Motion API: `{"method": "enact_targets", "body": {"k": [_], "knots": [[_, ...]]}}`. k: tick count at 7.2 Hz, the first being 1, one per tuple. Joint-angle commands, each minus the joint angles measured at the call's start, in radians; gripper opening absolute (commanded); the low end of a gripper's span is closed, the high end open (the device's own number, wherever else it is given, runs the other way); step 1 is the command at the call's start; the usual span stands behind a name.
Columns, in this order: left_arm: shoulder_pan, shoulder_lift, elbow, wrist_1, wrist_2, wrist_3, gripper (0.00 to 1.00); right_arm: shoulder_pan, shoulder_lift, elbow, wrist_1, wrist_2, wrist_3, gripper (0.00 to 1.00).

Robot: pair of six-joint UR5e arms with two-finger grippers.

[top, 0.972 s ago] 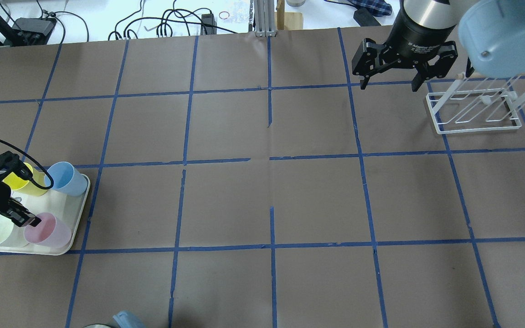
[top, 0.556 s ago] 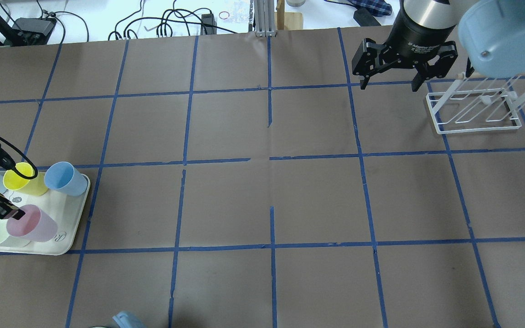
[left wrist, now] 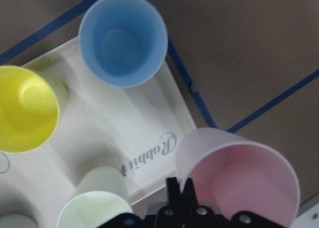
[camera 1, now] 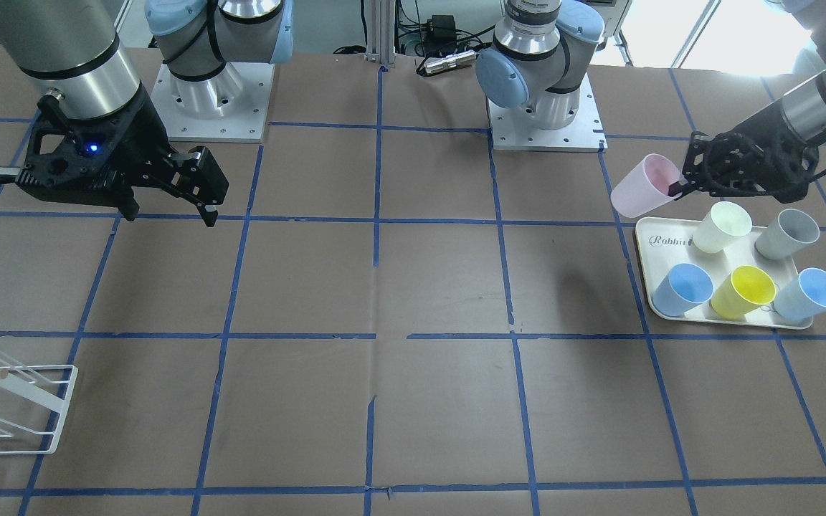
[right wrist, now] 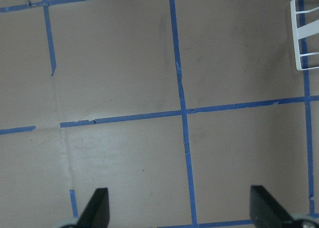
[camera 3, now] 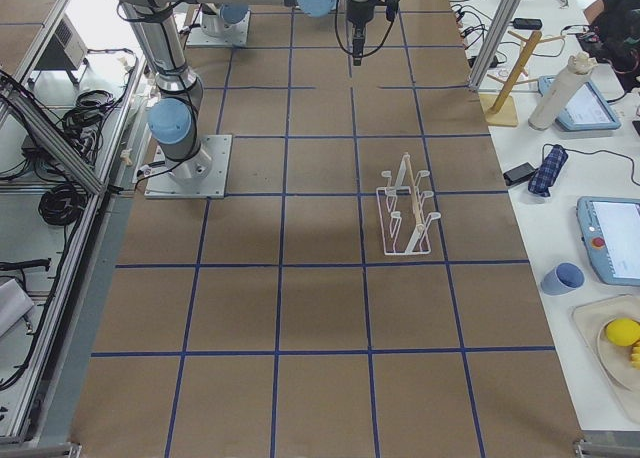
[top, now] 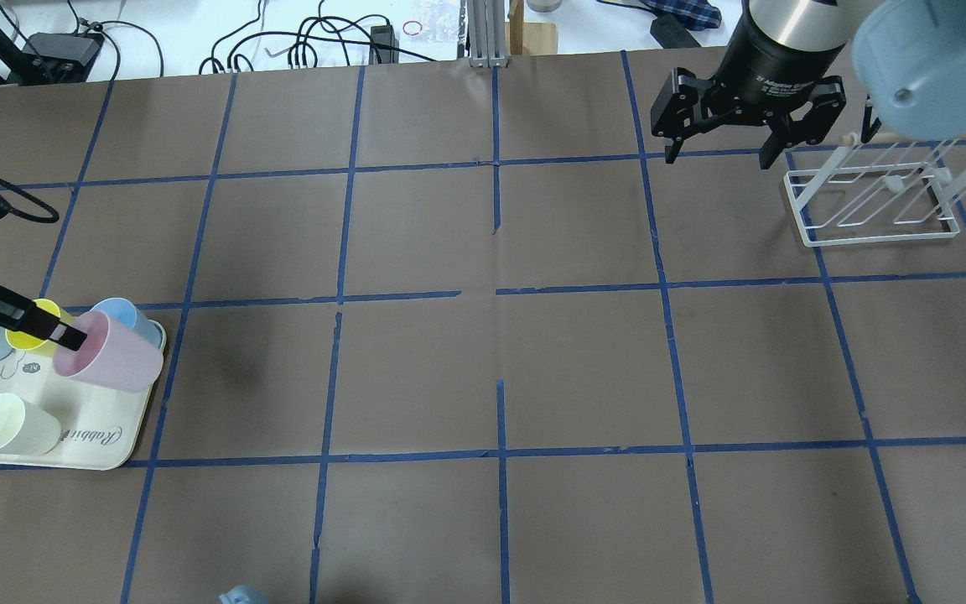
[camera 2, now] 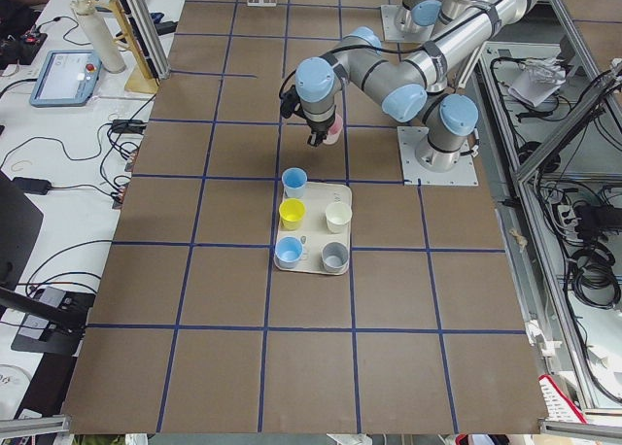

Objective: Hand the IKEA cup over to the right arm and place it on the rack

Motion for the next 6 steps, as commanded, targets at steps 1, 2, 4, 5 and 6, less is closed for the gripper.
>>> {"method": "enact_targets", "body": {"k": [1, 2, 4, 5, 6], "knots": [[-0.133, 0.039, 0.0, -0.093, -0.273, -0.176, 0.0, -0.028, 0.0, 0.0, 0.013, 0.072, 0.0, 1.0], [-0.203, 0.055, -0.005, -0.102, -0.405, -0.265, 0.0, -0.055, -0.003, -0.003, 0.048, 0.112, -0.003, 1.0], [-0.28, 0.049, -0.035, -0.103, -0.696, -0.417, 0.0, -0.177, -0.004, -0.063, 0.181, 0.239, -0.049, 1.0], [-0.312, 0.044, -0.075, -0.103, -0.839, -0.434, 0.0, -0.249, -0.004, -0.109, 0.302, 0.245, -0.203, 1.0], [-0.346, 0.038, -0.141, -0.101, -1.016, -0.448, 0.0, -0.291, -0.004, -0.115, 0.347, 0.252, -0.251, 1.0]]}}
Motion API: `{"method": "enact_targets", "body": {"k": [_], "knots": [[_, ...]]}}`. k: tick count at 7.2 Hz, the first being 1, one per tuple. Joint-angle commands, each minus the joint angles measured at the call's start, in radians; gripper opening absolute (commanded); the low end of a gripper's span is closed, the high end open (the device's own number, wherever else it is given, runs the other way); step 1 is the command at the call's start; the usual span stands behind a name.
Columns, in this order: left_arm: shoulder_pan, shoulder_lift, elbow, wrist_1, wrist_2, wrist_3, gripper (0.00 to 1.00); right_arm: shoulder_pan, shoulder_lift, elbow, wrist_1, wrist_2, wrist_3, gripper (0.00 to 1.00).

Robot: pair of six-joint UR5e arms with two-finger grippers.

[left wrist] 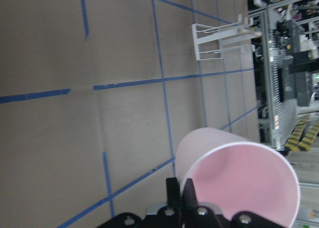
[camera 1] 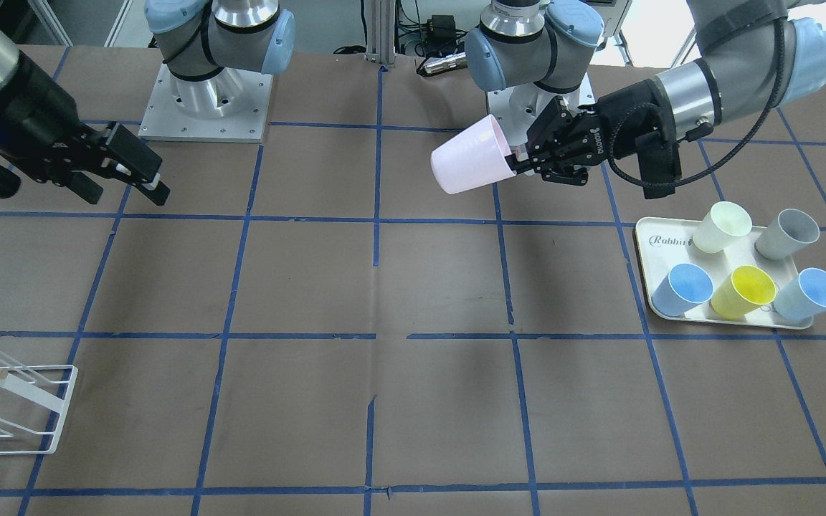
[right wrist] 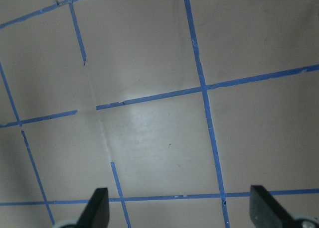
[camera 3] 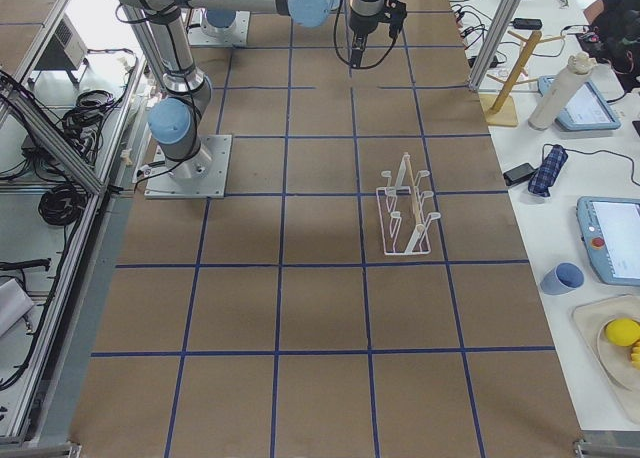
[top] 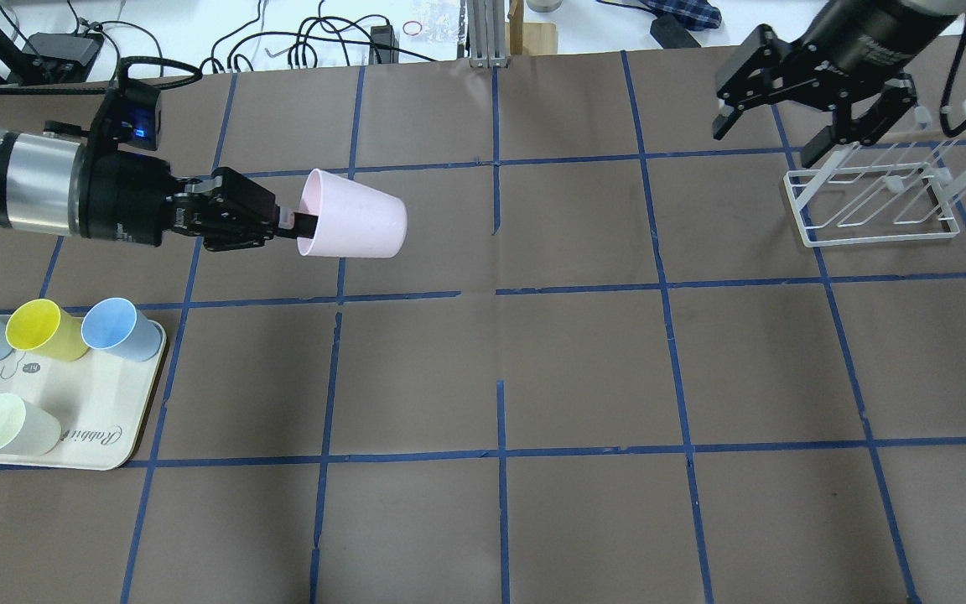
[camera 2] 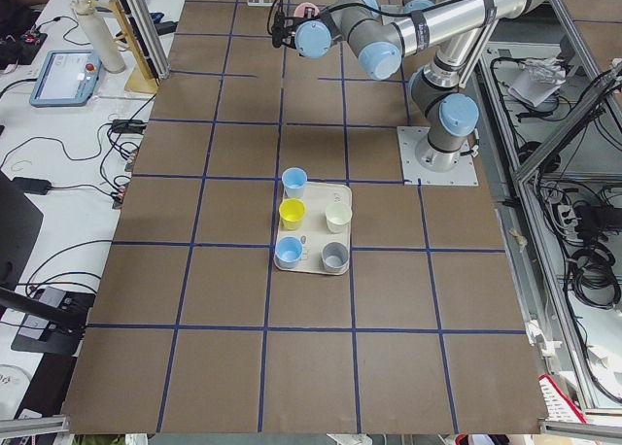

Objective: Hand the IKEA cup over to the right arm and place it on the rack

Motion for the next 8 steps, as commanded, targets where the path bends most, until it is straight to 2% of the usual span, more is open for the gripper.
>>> {"method": "enact_targets", "body": {"k": [1, 3, 5, 6, 8], "knots": [[-0.094, -0.012, -0.106, 0.012, -0.403, -0.043, 0.0, -0.091, -0.002, -0.026, 0.126, 0.111, -0.077, 1.0], [-0.212, -0.017, -0.119, 0.003, -0.603, -0.048, 0.0, -0.137, -0.011, -0.017, 0.276, 0.341, -0.053, 1.0], [-0.241, -0.032, -0.13, 0.003, -0.637, -0.047, 0.0, -0.137, -0.011, -0.012, 0.387, 0.594, -0.024, 1.0], [-0.272, -0.04, -0.13, 0.004, -0.643, -0.047, 0.0, -0.136, -0.005, -0.012, 0.415, 0.703, 0.069, 1.0], [-0.303, -0.063, -0.13, 0.007, -0.675, -0.047, 0.0, -0.126, -0.017, -0.006, 0.436, 0.754, 0.328, 1.0]]}}
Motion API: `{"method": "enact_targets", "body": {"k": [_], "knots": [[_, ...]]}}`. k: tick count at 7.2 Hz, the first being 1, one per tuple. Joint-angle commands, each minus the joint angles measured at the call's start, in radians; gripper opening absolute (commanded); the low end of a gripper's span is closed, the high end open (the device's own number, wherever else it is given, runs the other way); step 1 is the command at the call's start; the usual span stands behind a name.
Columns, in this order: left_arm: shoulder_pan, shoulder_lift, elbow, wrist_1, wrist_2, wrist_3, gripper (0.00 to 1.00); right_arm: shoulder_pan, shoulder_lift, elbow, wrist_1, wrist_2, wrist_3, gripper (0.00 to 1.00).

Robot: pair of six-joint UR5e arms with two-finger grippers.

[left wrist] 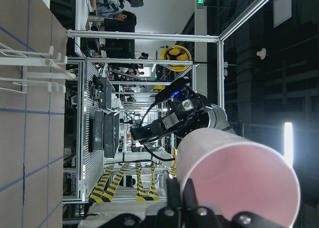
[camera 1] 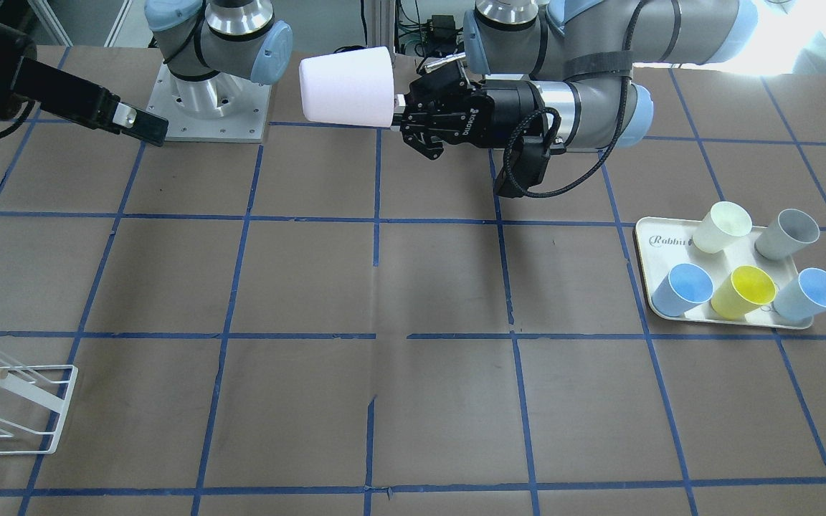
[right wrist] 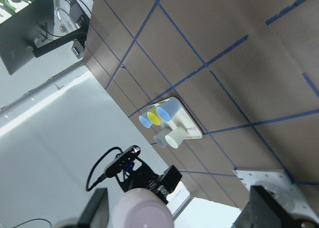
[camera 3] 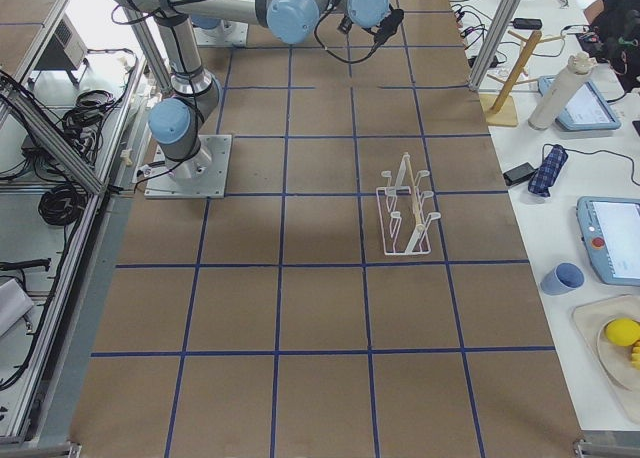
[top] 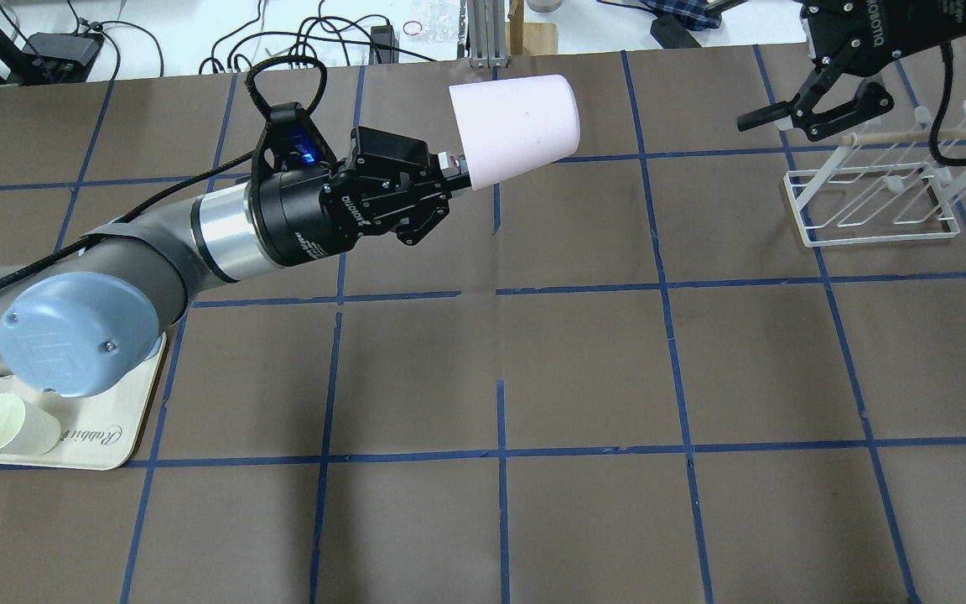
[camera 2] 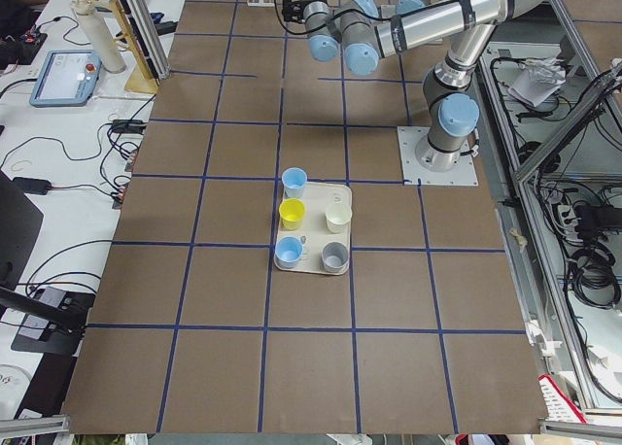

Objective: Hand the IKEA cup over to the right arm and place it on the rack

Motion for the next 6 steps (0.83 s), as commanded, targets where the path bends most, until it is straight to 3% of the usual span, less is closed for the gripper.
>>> {"method": "enact_targets", "body": {"k": [1, 3, 4, 6], "knots": [[-0.018, -0.013, 0.002, 0.001, -0.015, 0.0, 0.0, 0.008, -0.008, 0.005, 0.062, 0.068, 0.28, 1.0], [-0.047, -0.015, 0.002, 0.003, -0.015, 0.0, 0.0, 0.045, 0.008, 0.005, 0.064, 0.071, 0.507, 1.0], [-0.048, -0.022, 0.002, 0.004, -0.016, 0.0, 0.0, 0.065, 0.016, 0.005, 0.066, 0.121, 0.575, 1.0], [-0.05, -0.031, 0.005, 0.007, -0.044, 0.002, 0.0, 0.134, 0.018, 0.007, 0.072, 0.103, 0.572, 1.0]]}}
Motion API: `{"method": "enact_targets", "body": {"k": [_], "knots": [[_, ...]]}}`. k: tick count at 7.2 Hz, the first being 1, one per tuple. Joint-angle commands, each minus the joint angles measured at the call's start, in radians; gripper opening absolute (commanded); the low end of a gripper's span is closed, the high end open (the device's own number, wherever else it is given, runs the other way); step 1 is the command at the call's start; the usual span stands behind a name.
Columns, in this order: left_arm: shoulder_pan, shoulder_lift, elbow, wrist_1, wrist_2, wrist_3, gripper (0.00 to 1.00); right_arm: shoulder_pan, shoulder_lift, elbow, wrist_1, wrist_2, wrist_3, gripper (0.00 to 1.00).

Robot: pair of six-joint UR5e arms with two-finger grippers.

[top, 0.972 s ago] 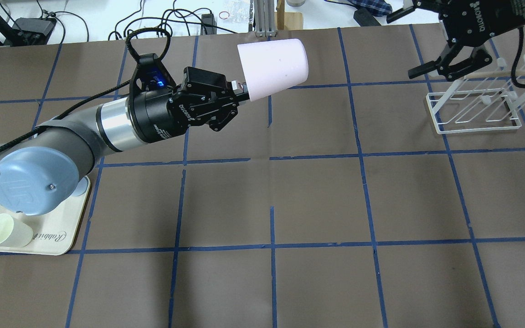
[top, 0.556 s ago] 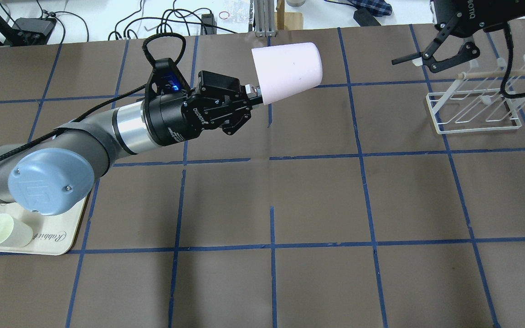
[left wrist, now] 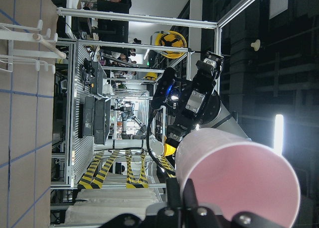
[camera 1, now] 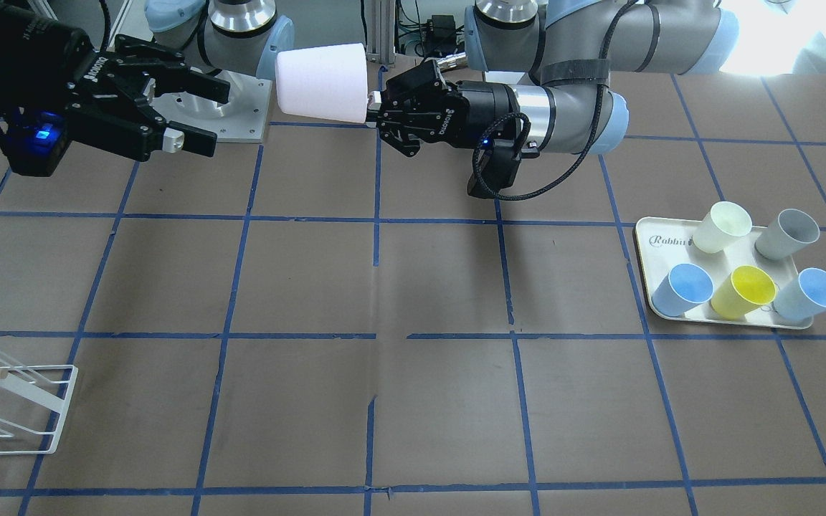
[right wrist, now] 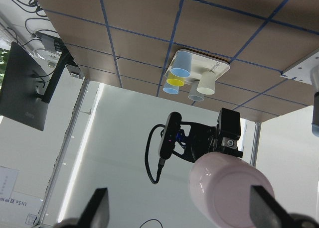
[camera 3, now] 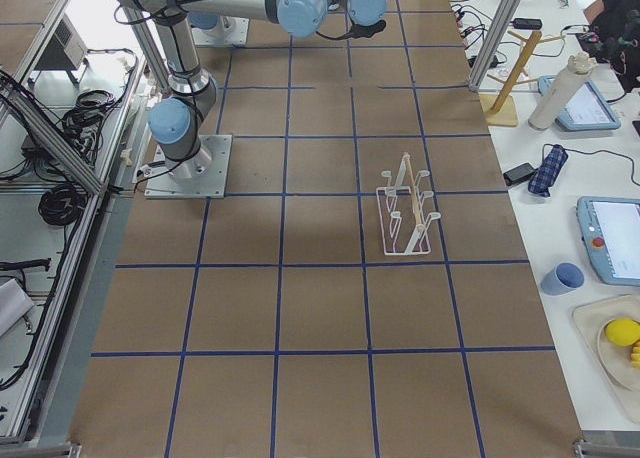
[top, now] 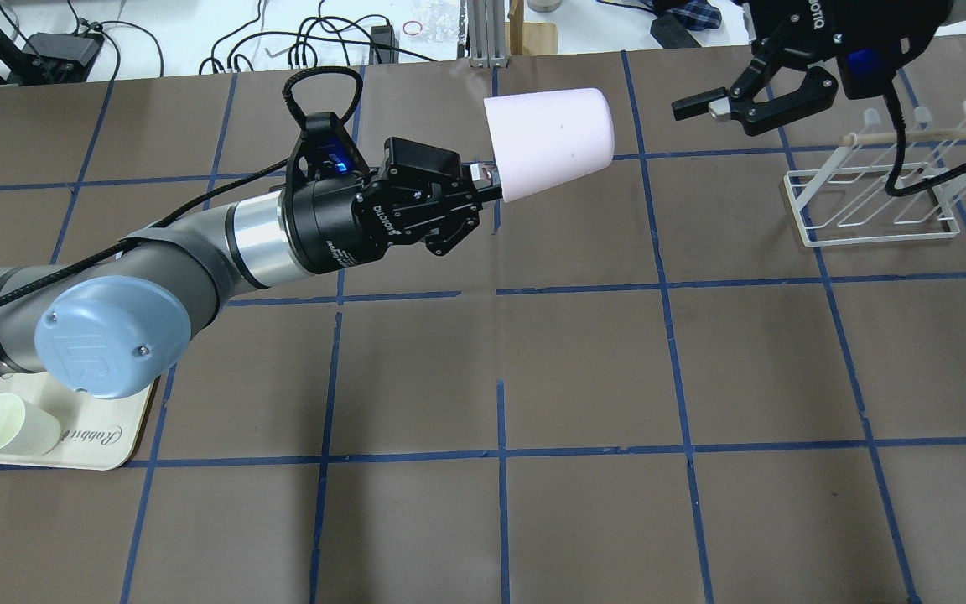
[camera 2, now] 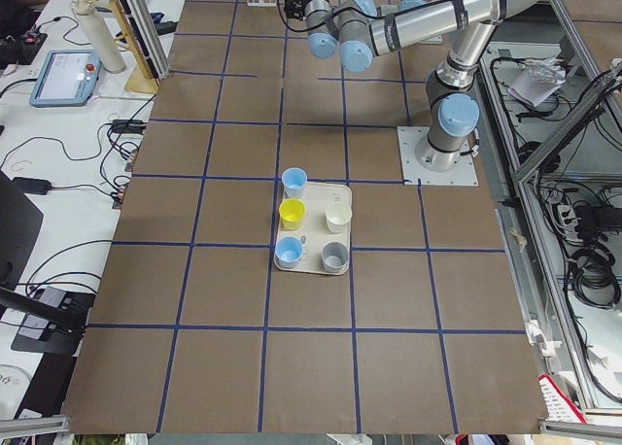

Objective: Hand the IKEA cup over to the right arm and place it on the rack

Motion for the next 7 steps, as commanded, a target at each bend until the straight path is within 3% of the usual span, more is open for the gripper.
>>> {"method": "enact_targets", "body": {"k": [1, 7], "knots": [[-0.001, -0.01, 0.0, 0.001, -0.01, 0.001, 0.0, 0.063, 0.005, 0.009, 0.026, -0.076, 0.007, 1.0], [-0.003, -0.008, 0.0, 0.003, -0.01, 0.004, 0.0, 0.111, -0.003, 0.01, 0.059, -0.077, -0.004, 1.0]]}}
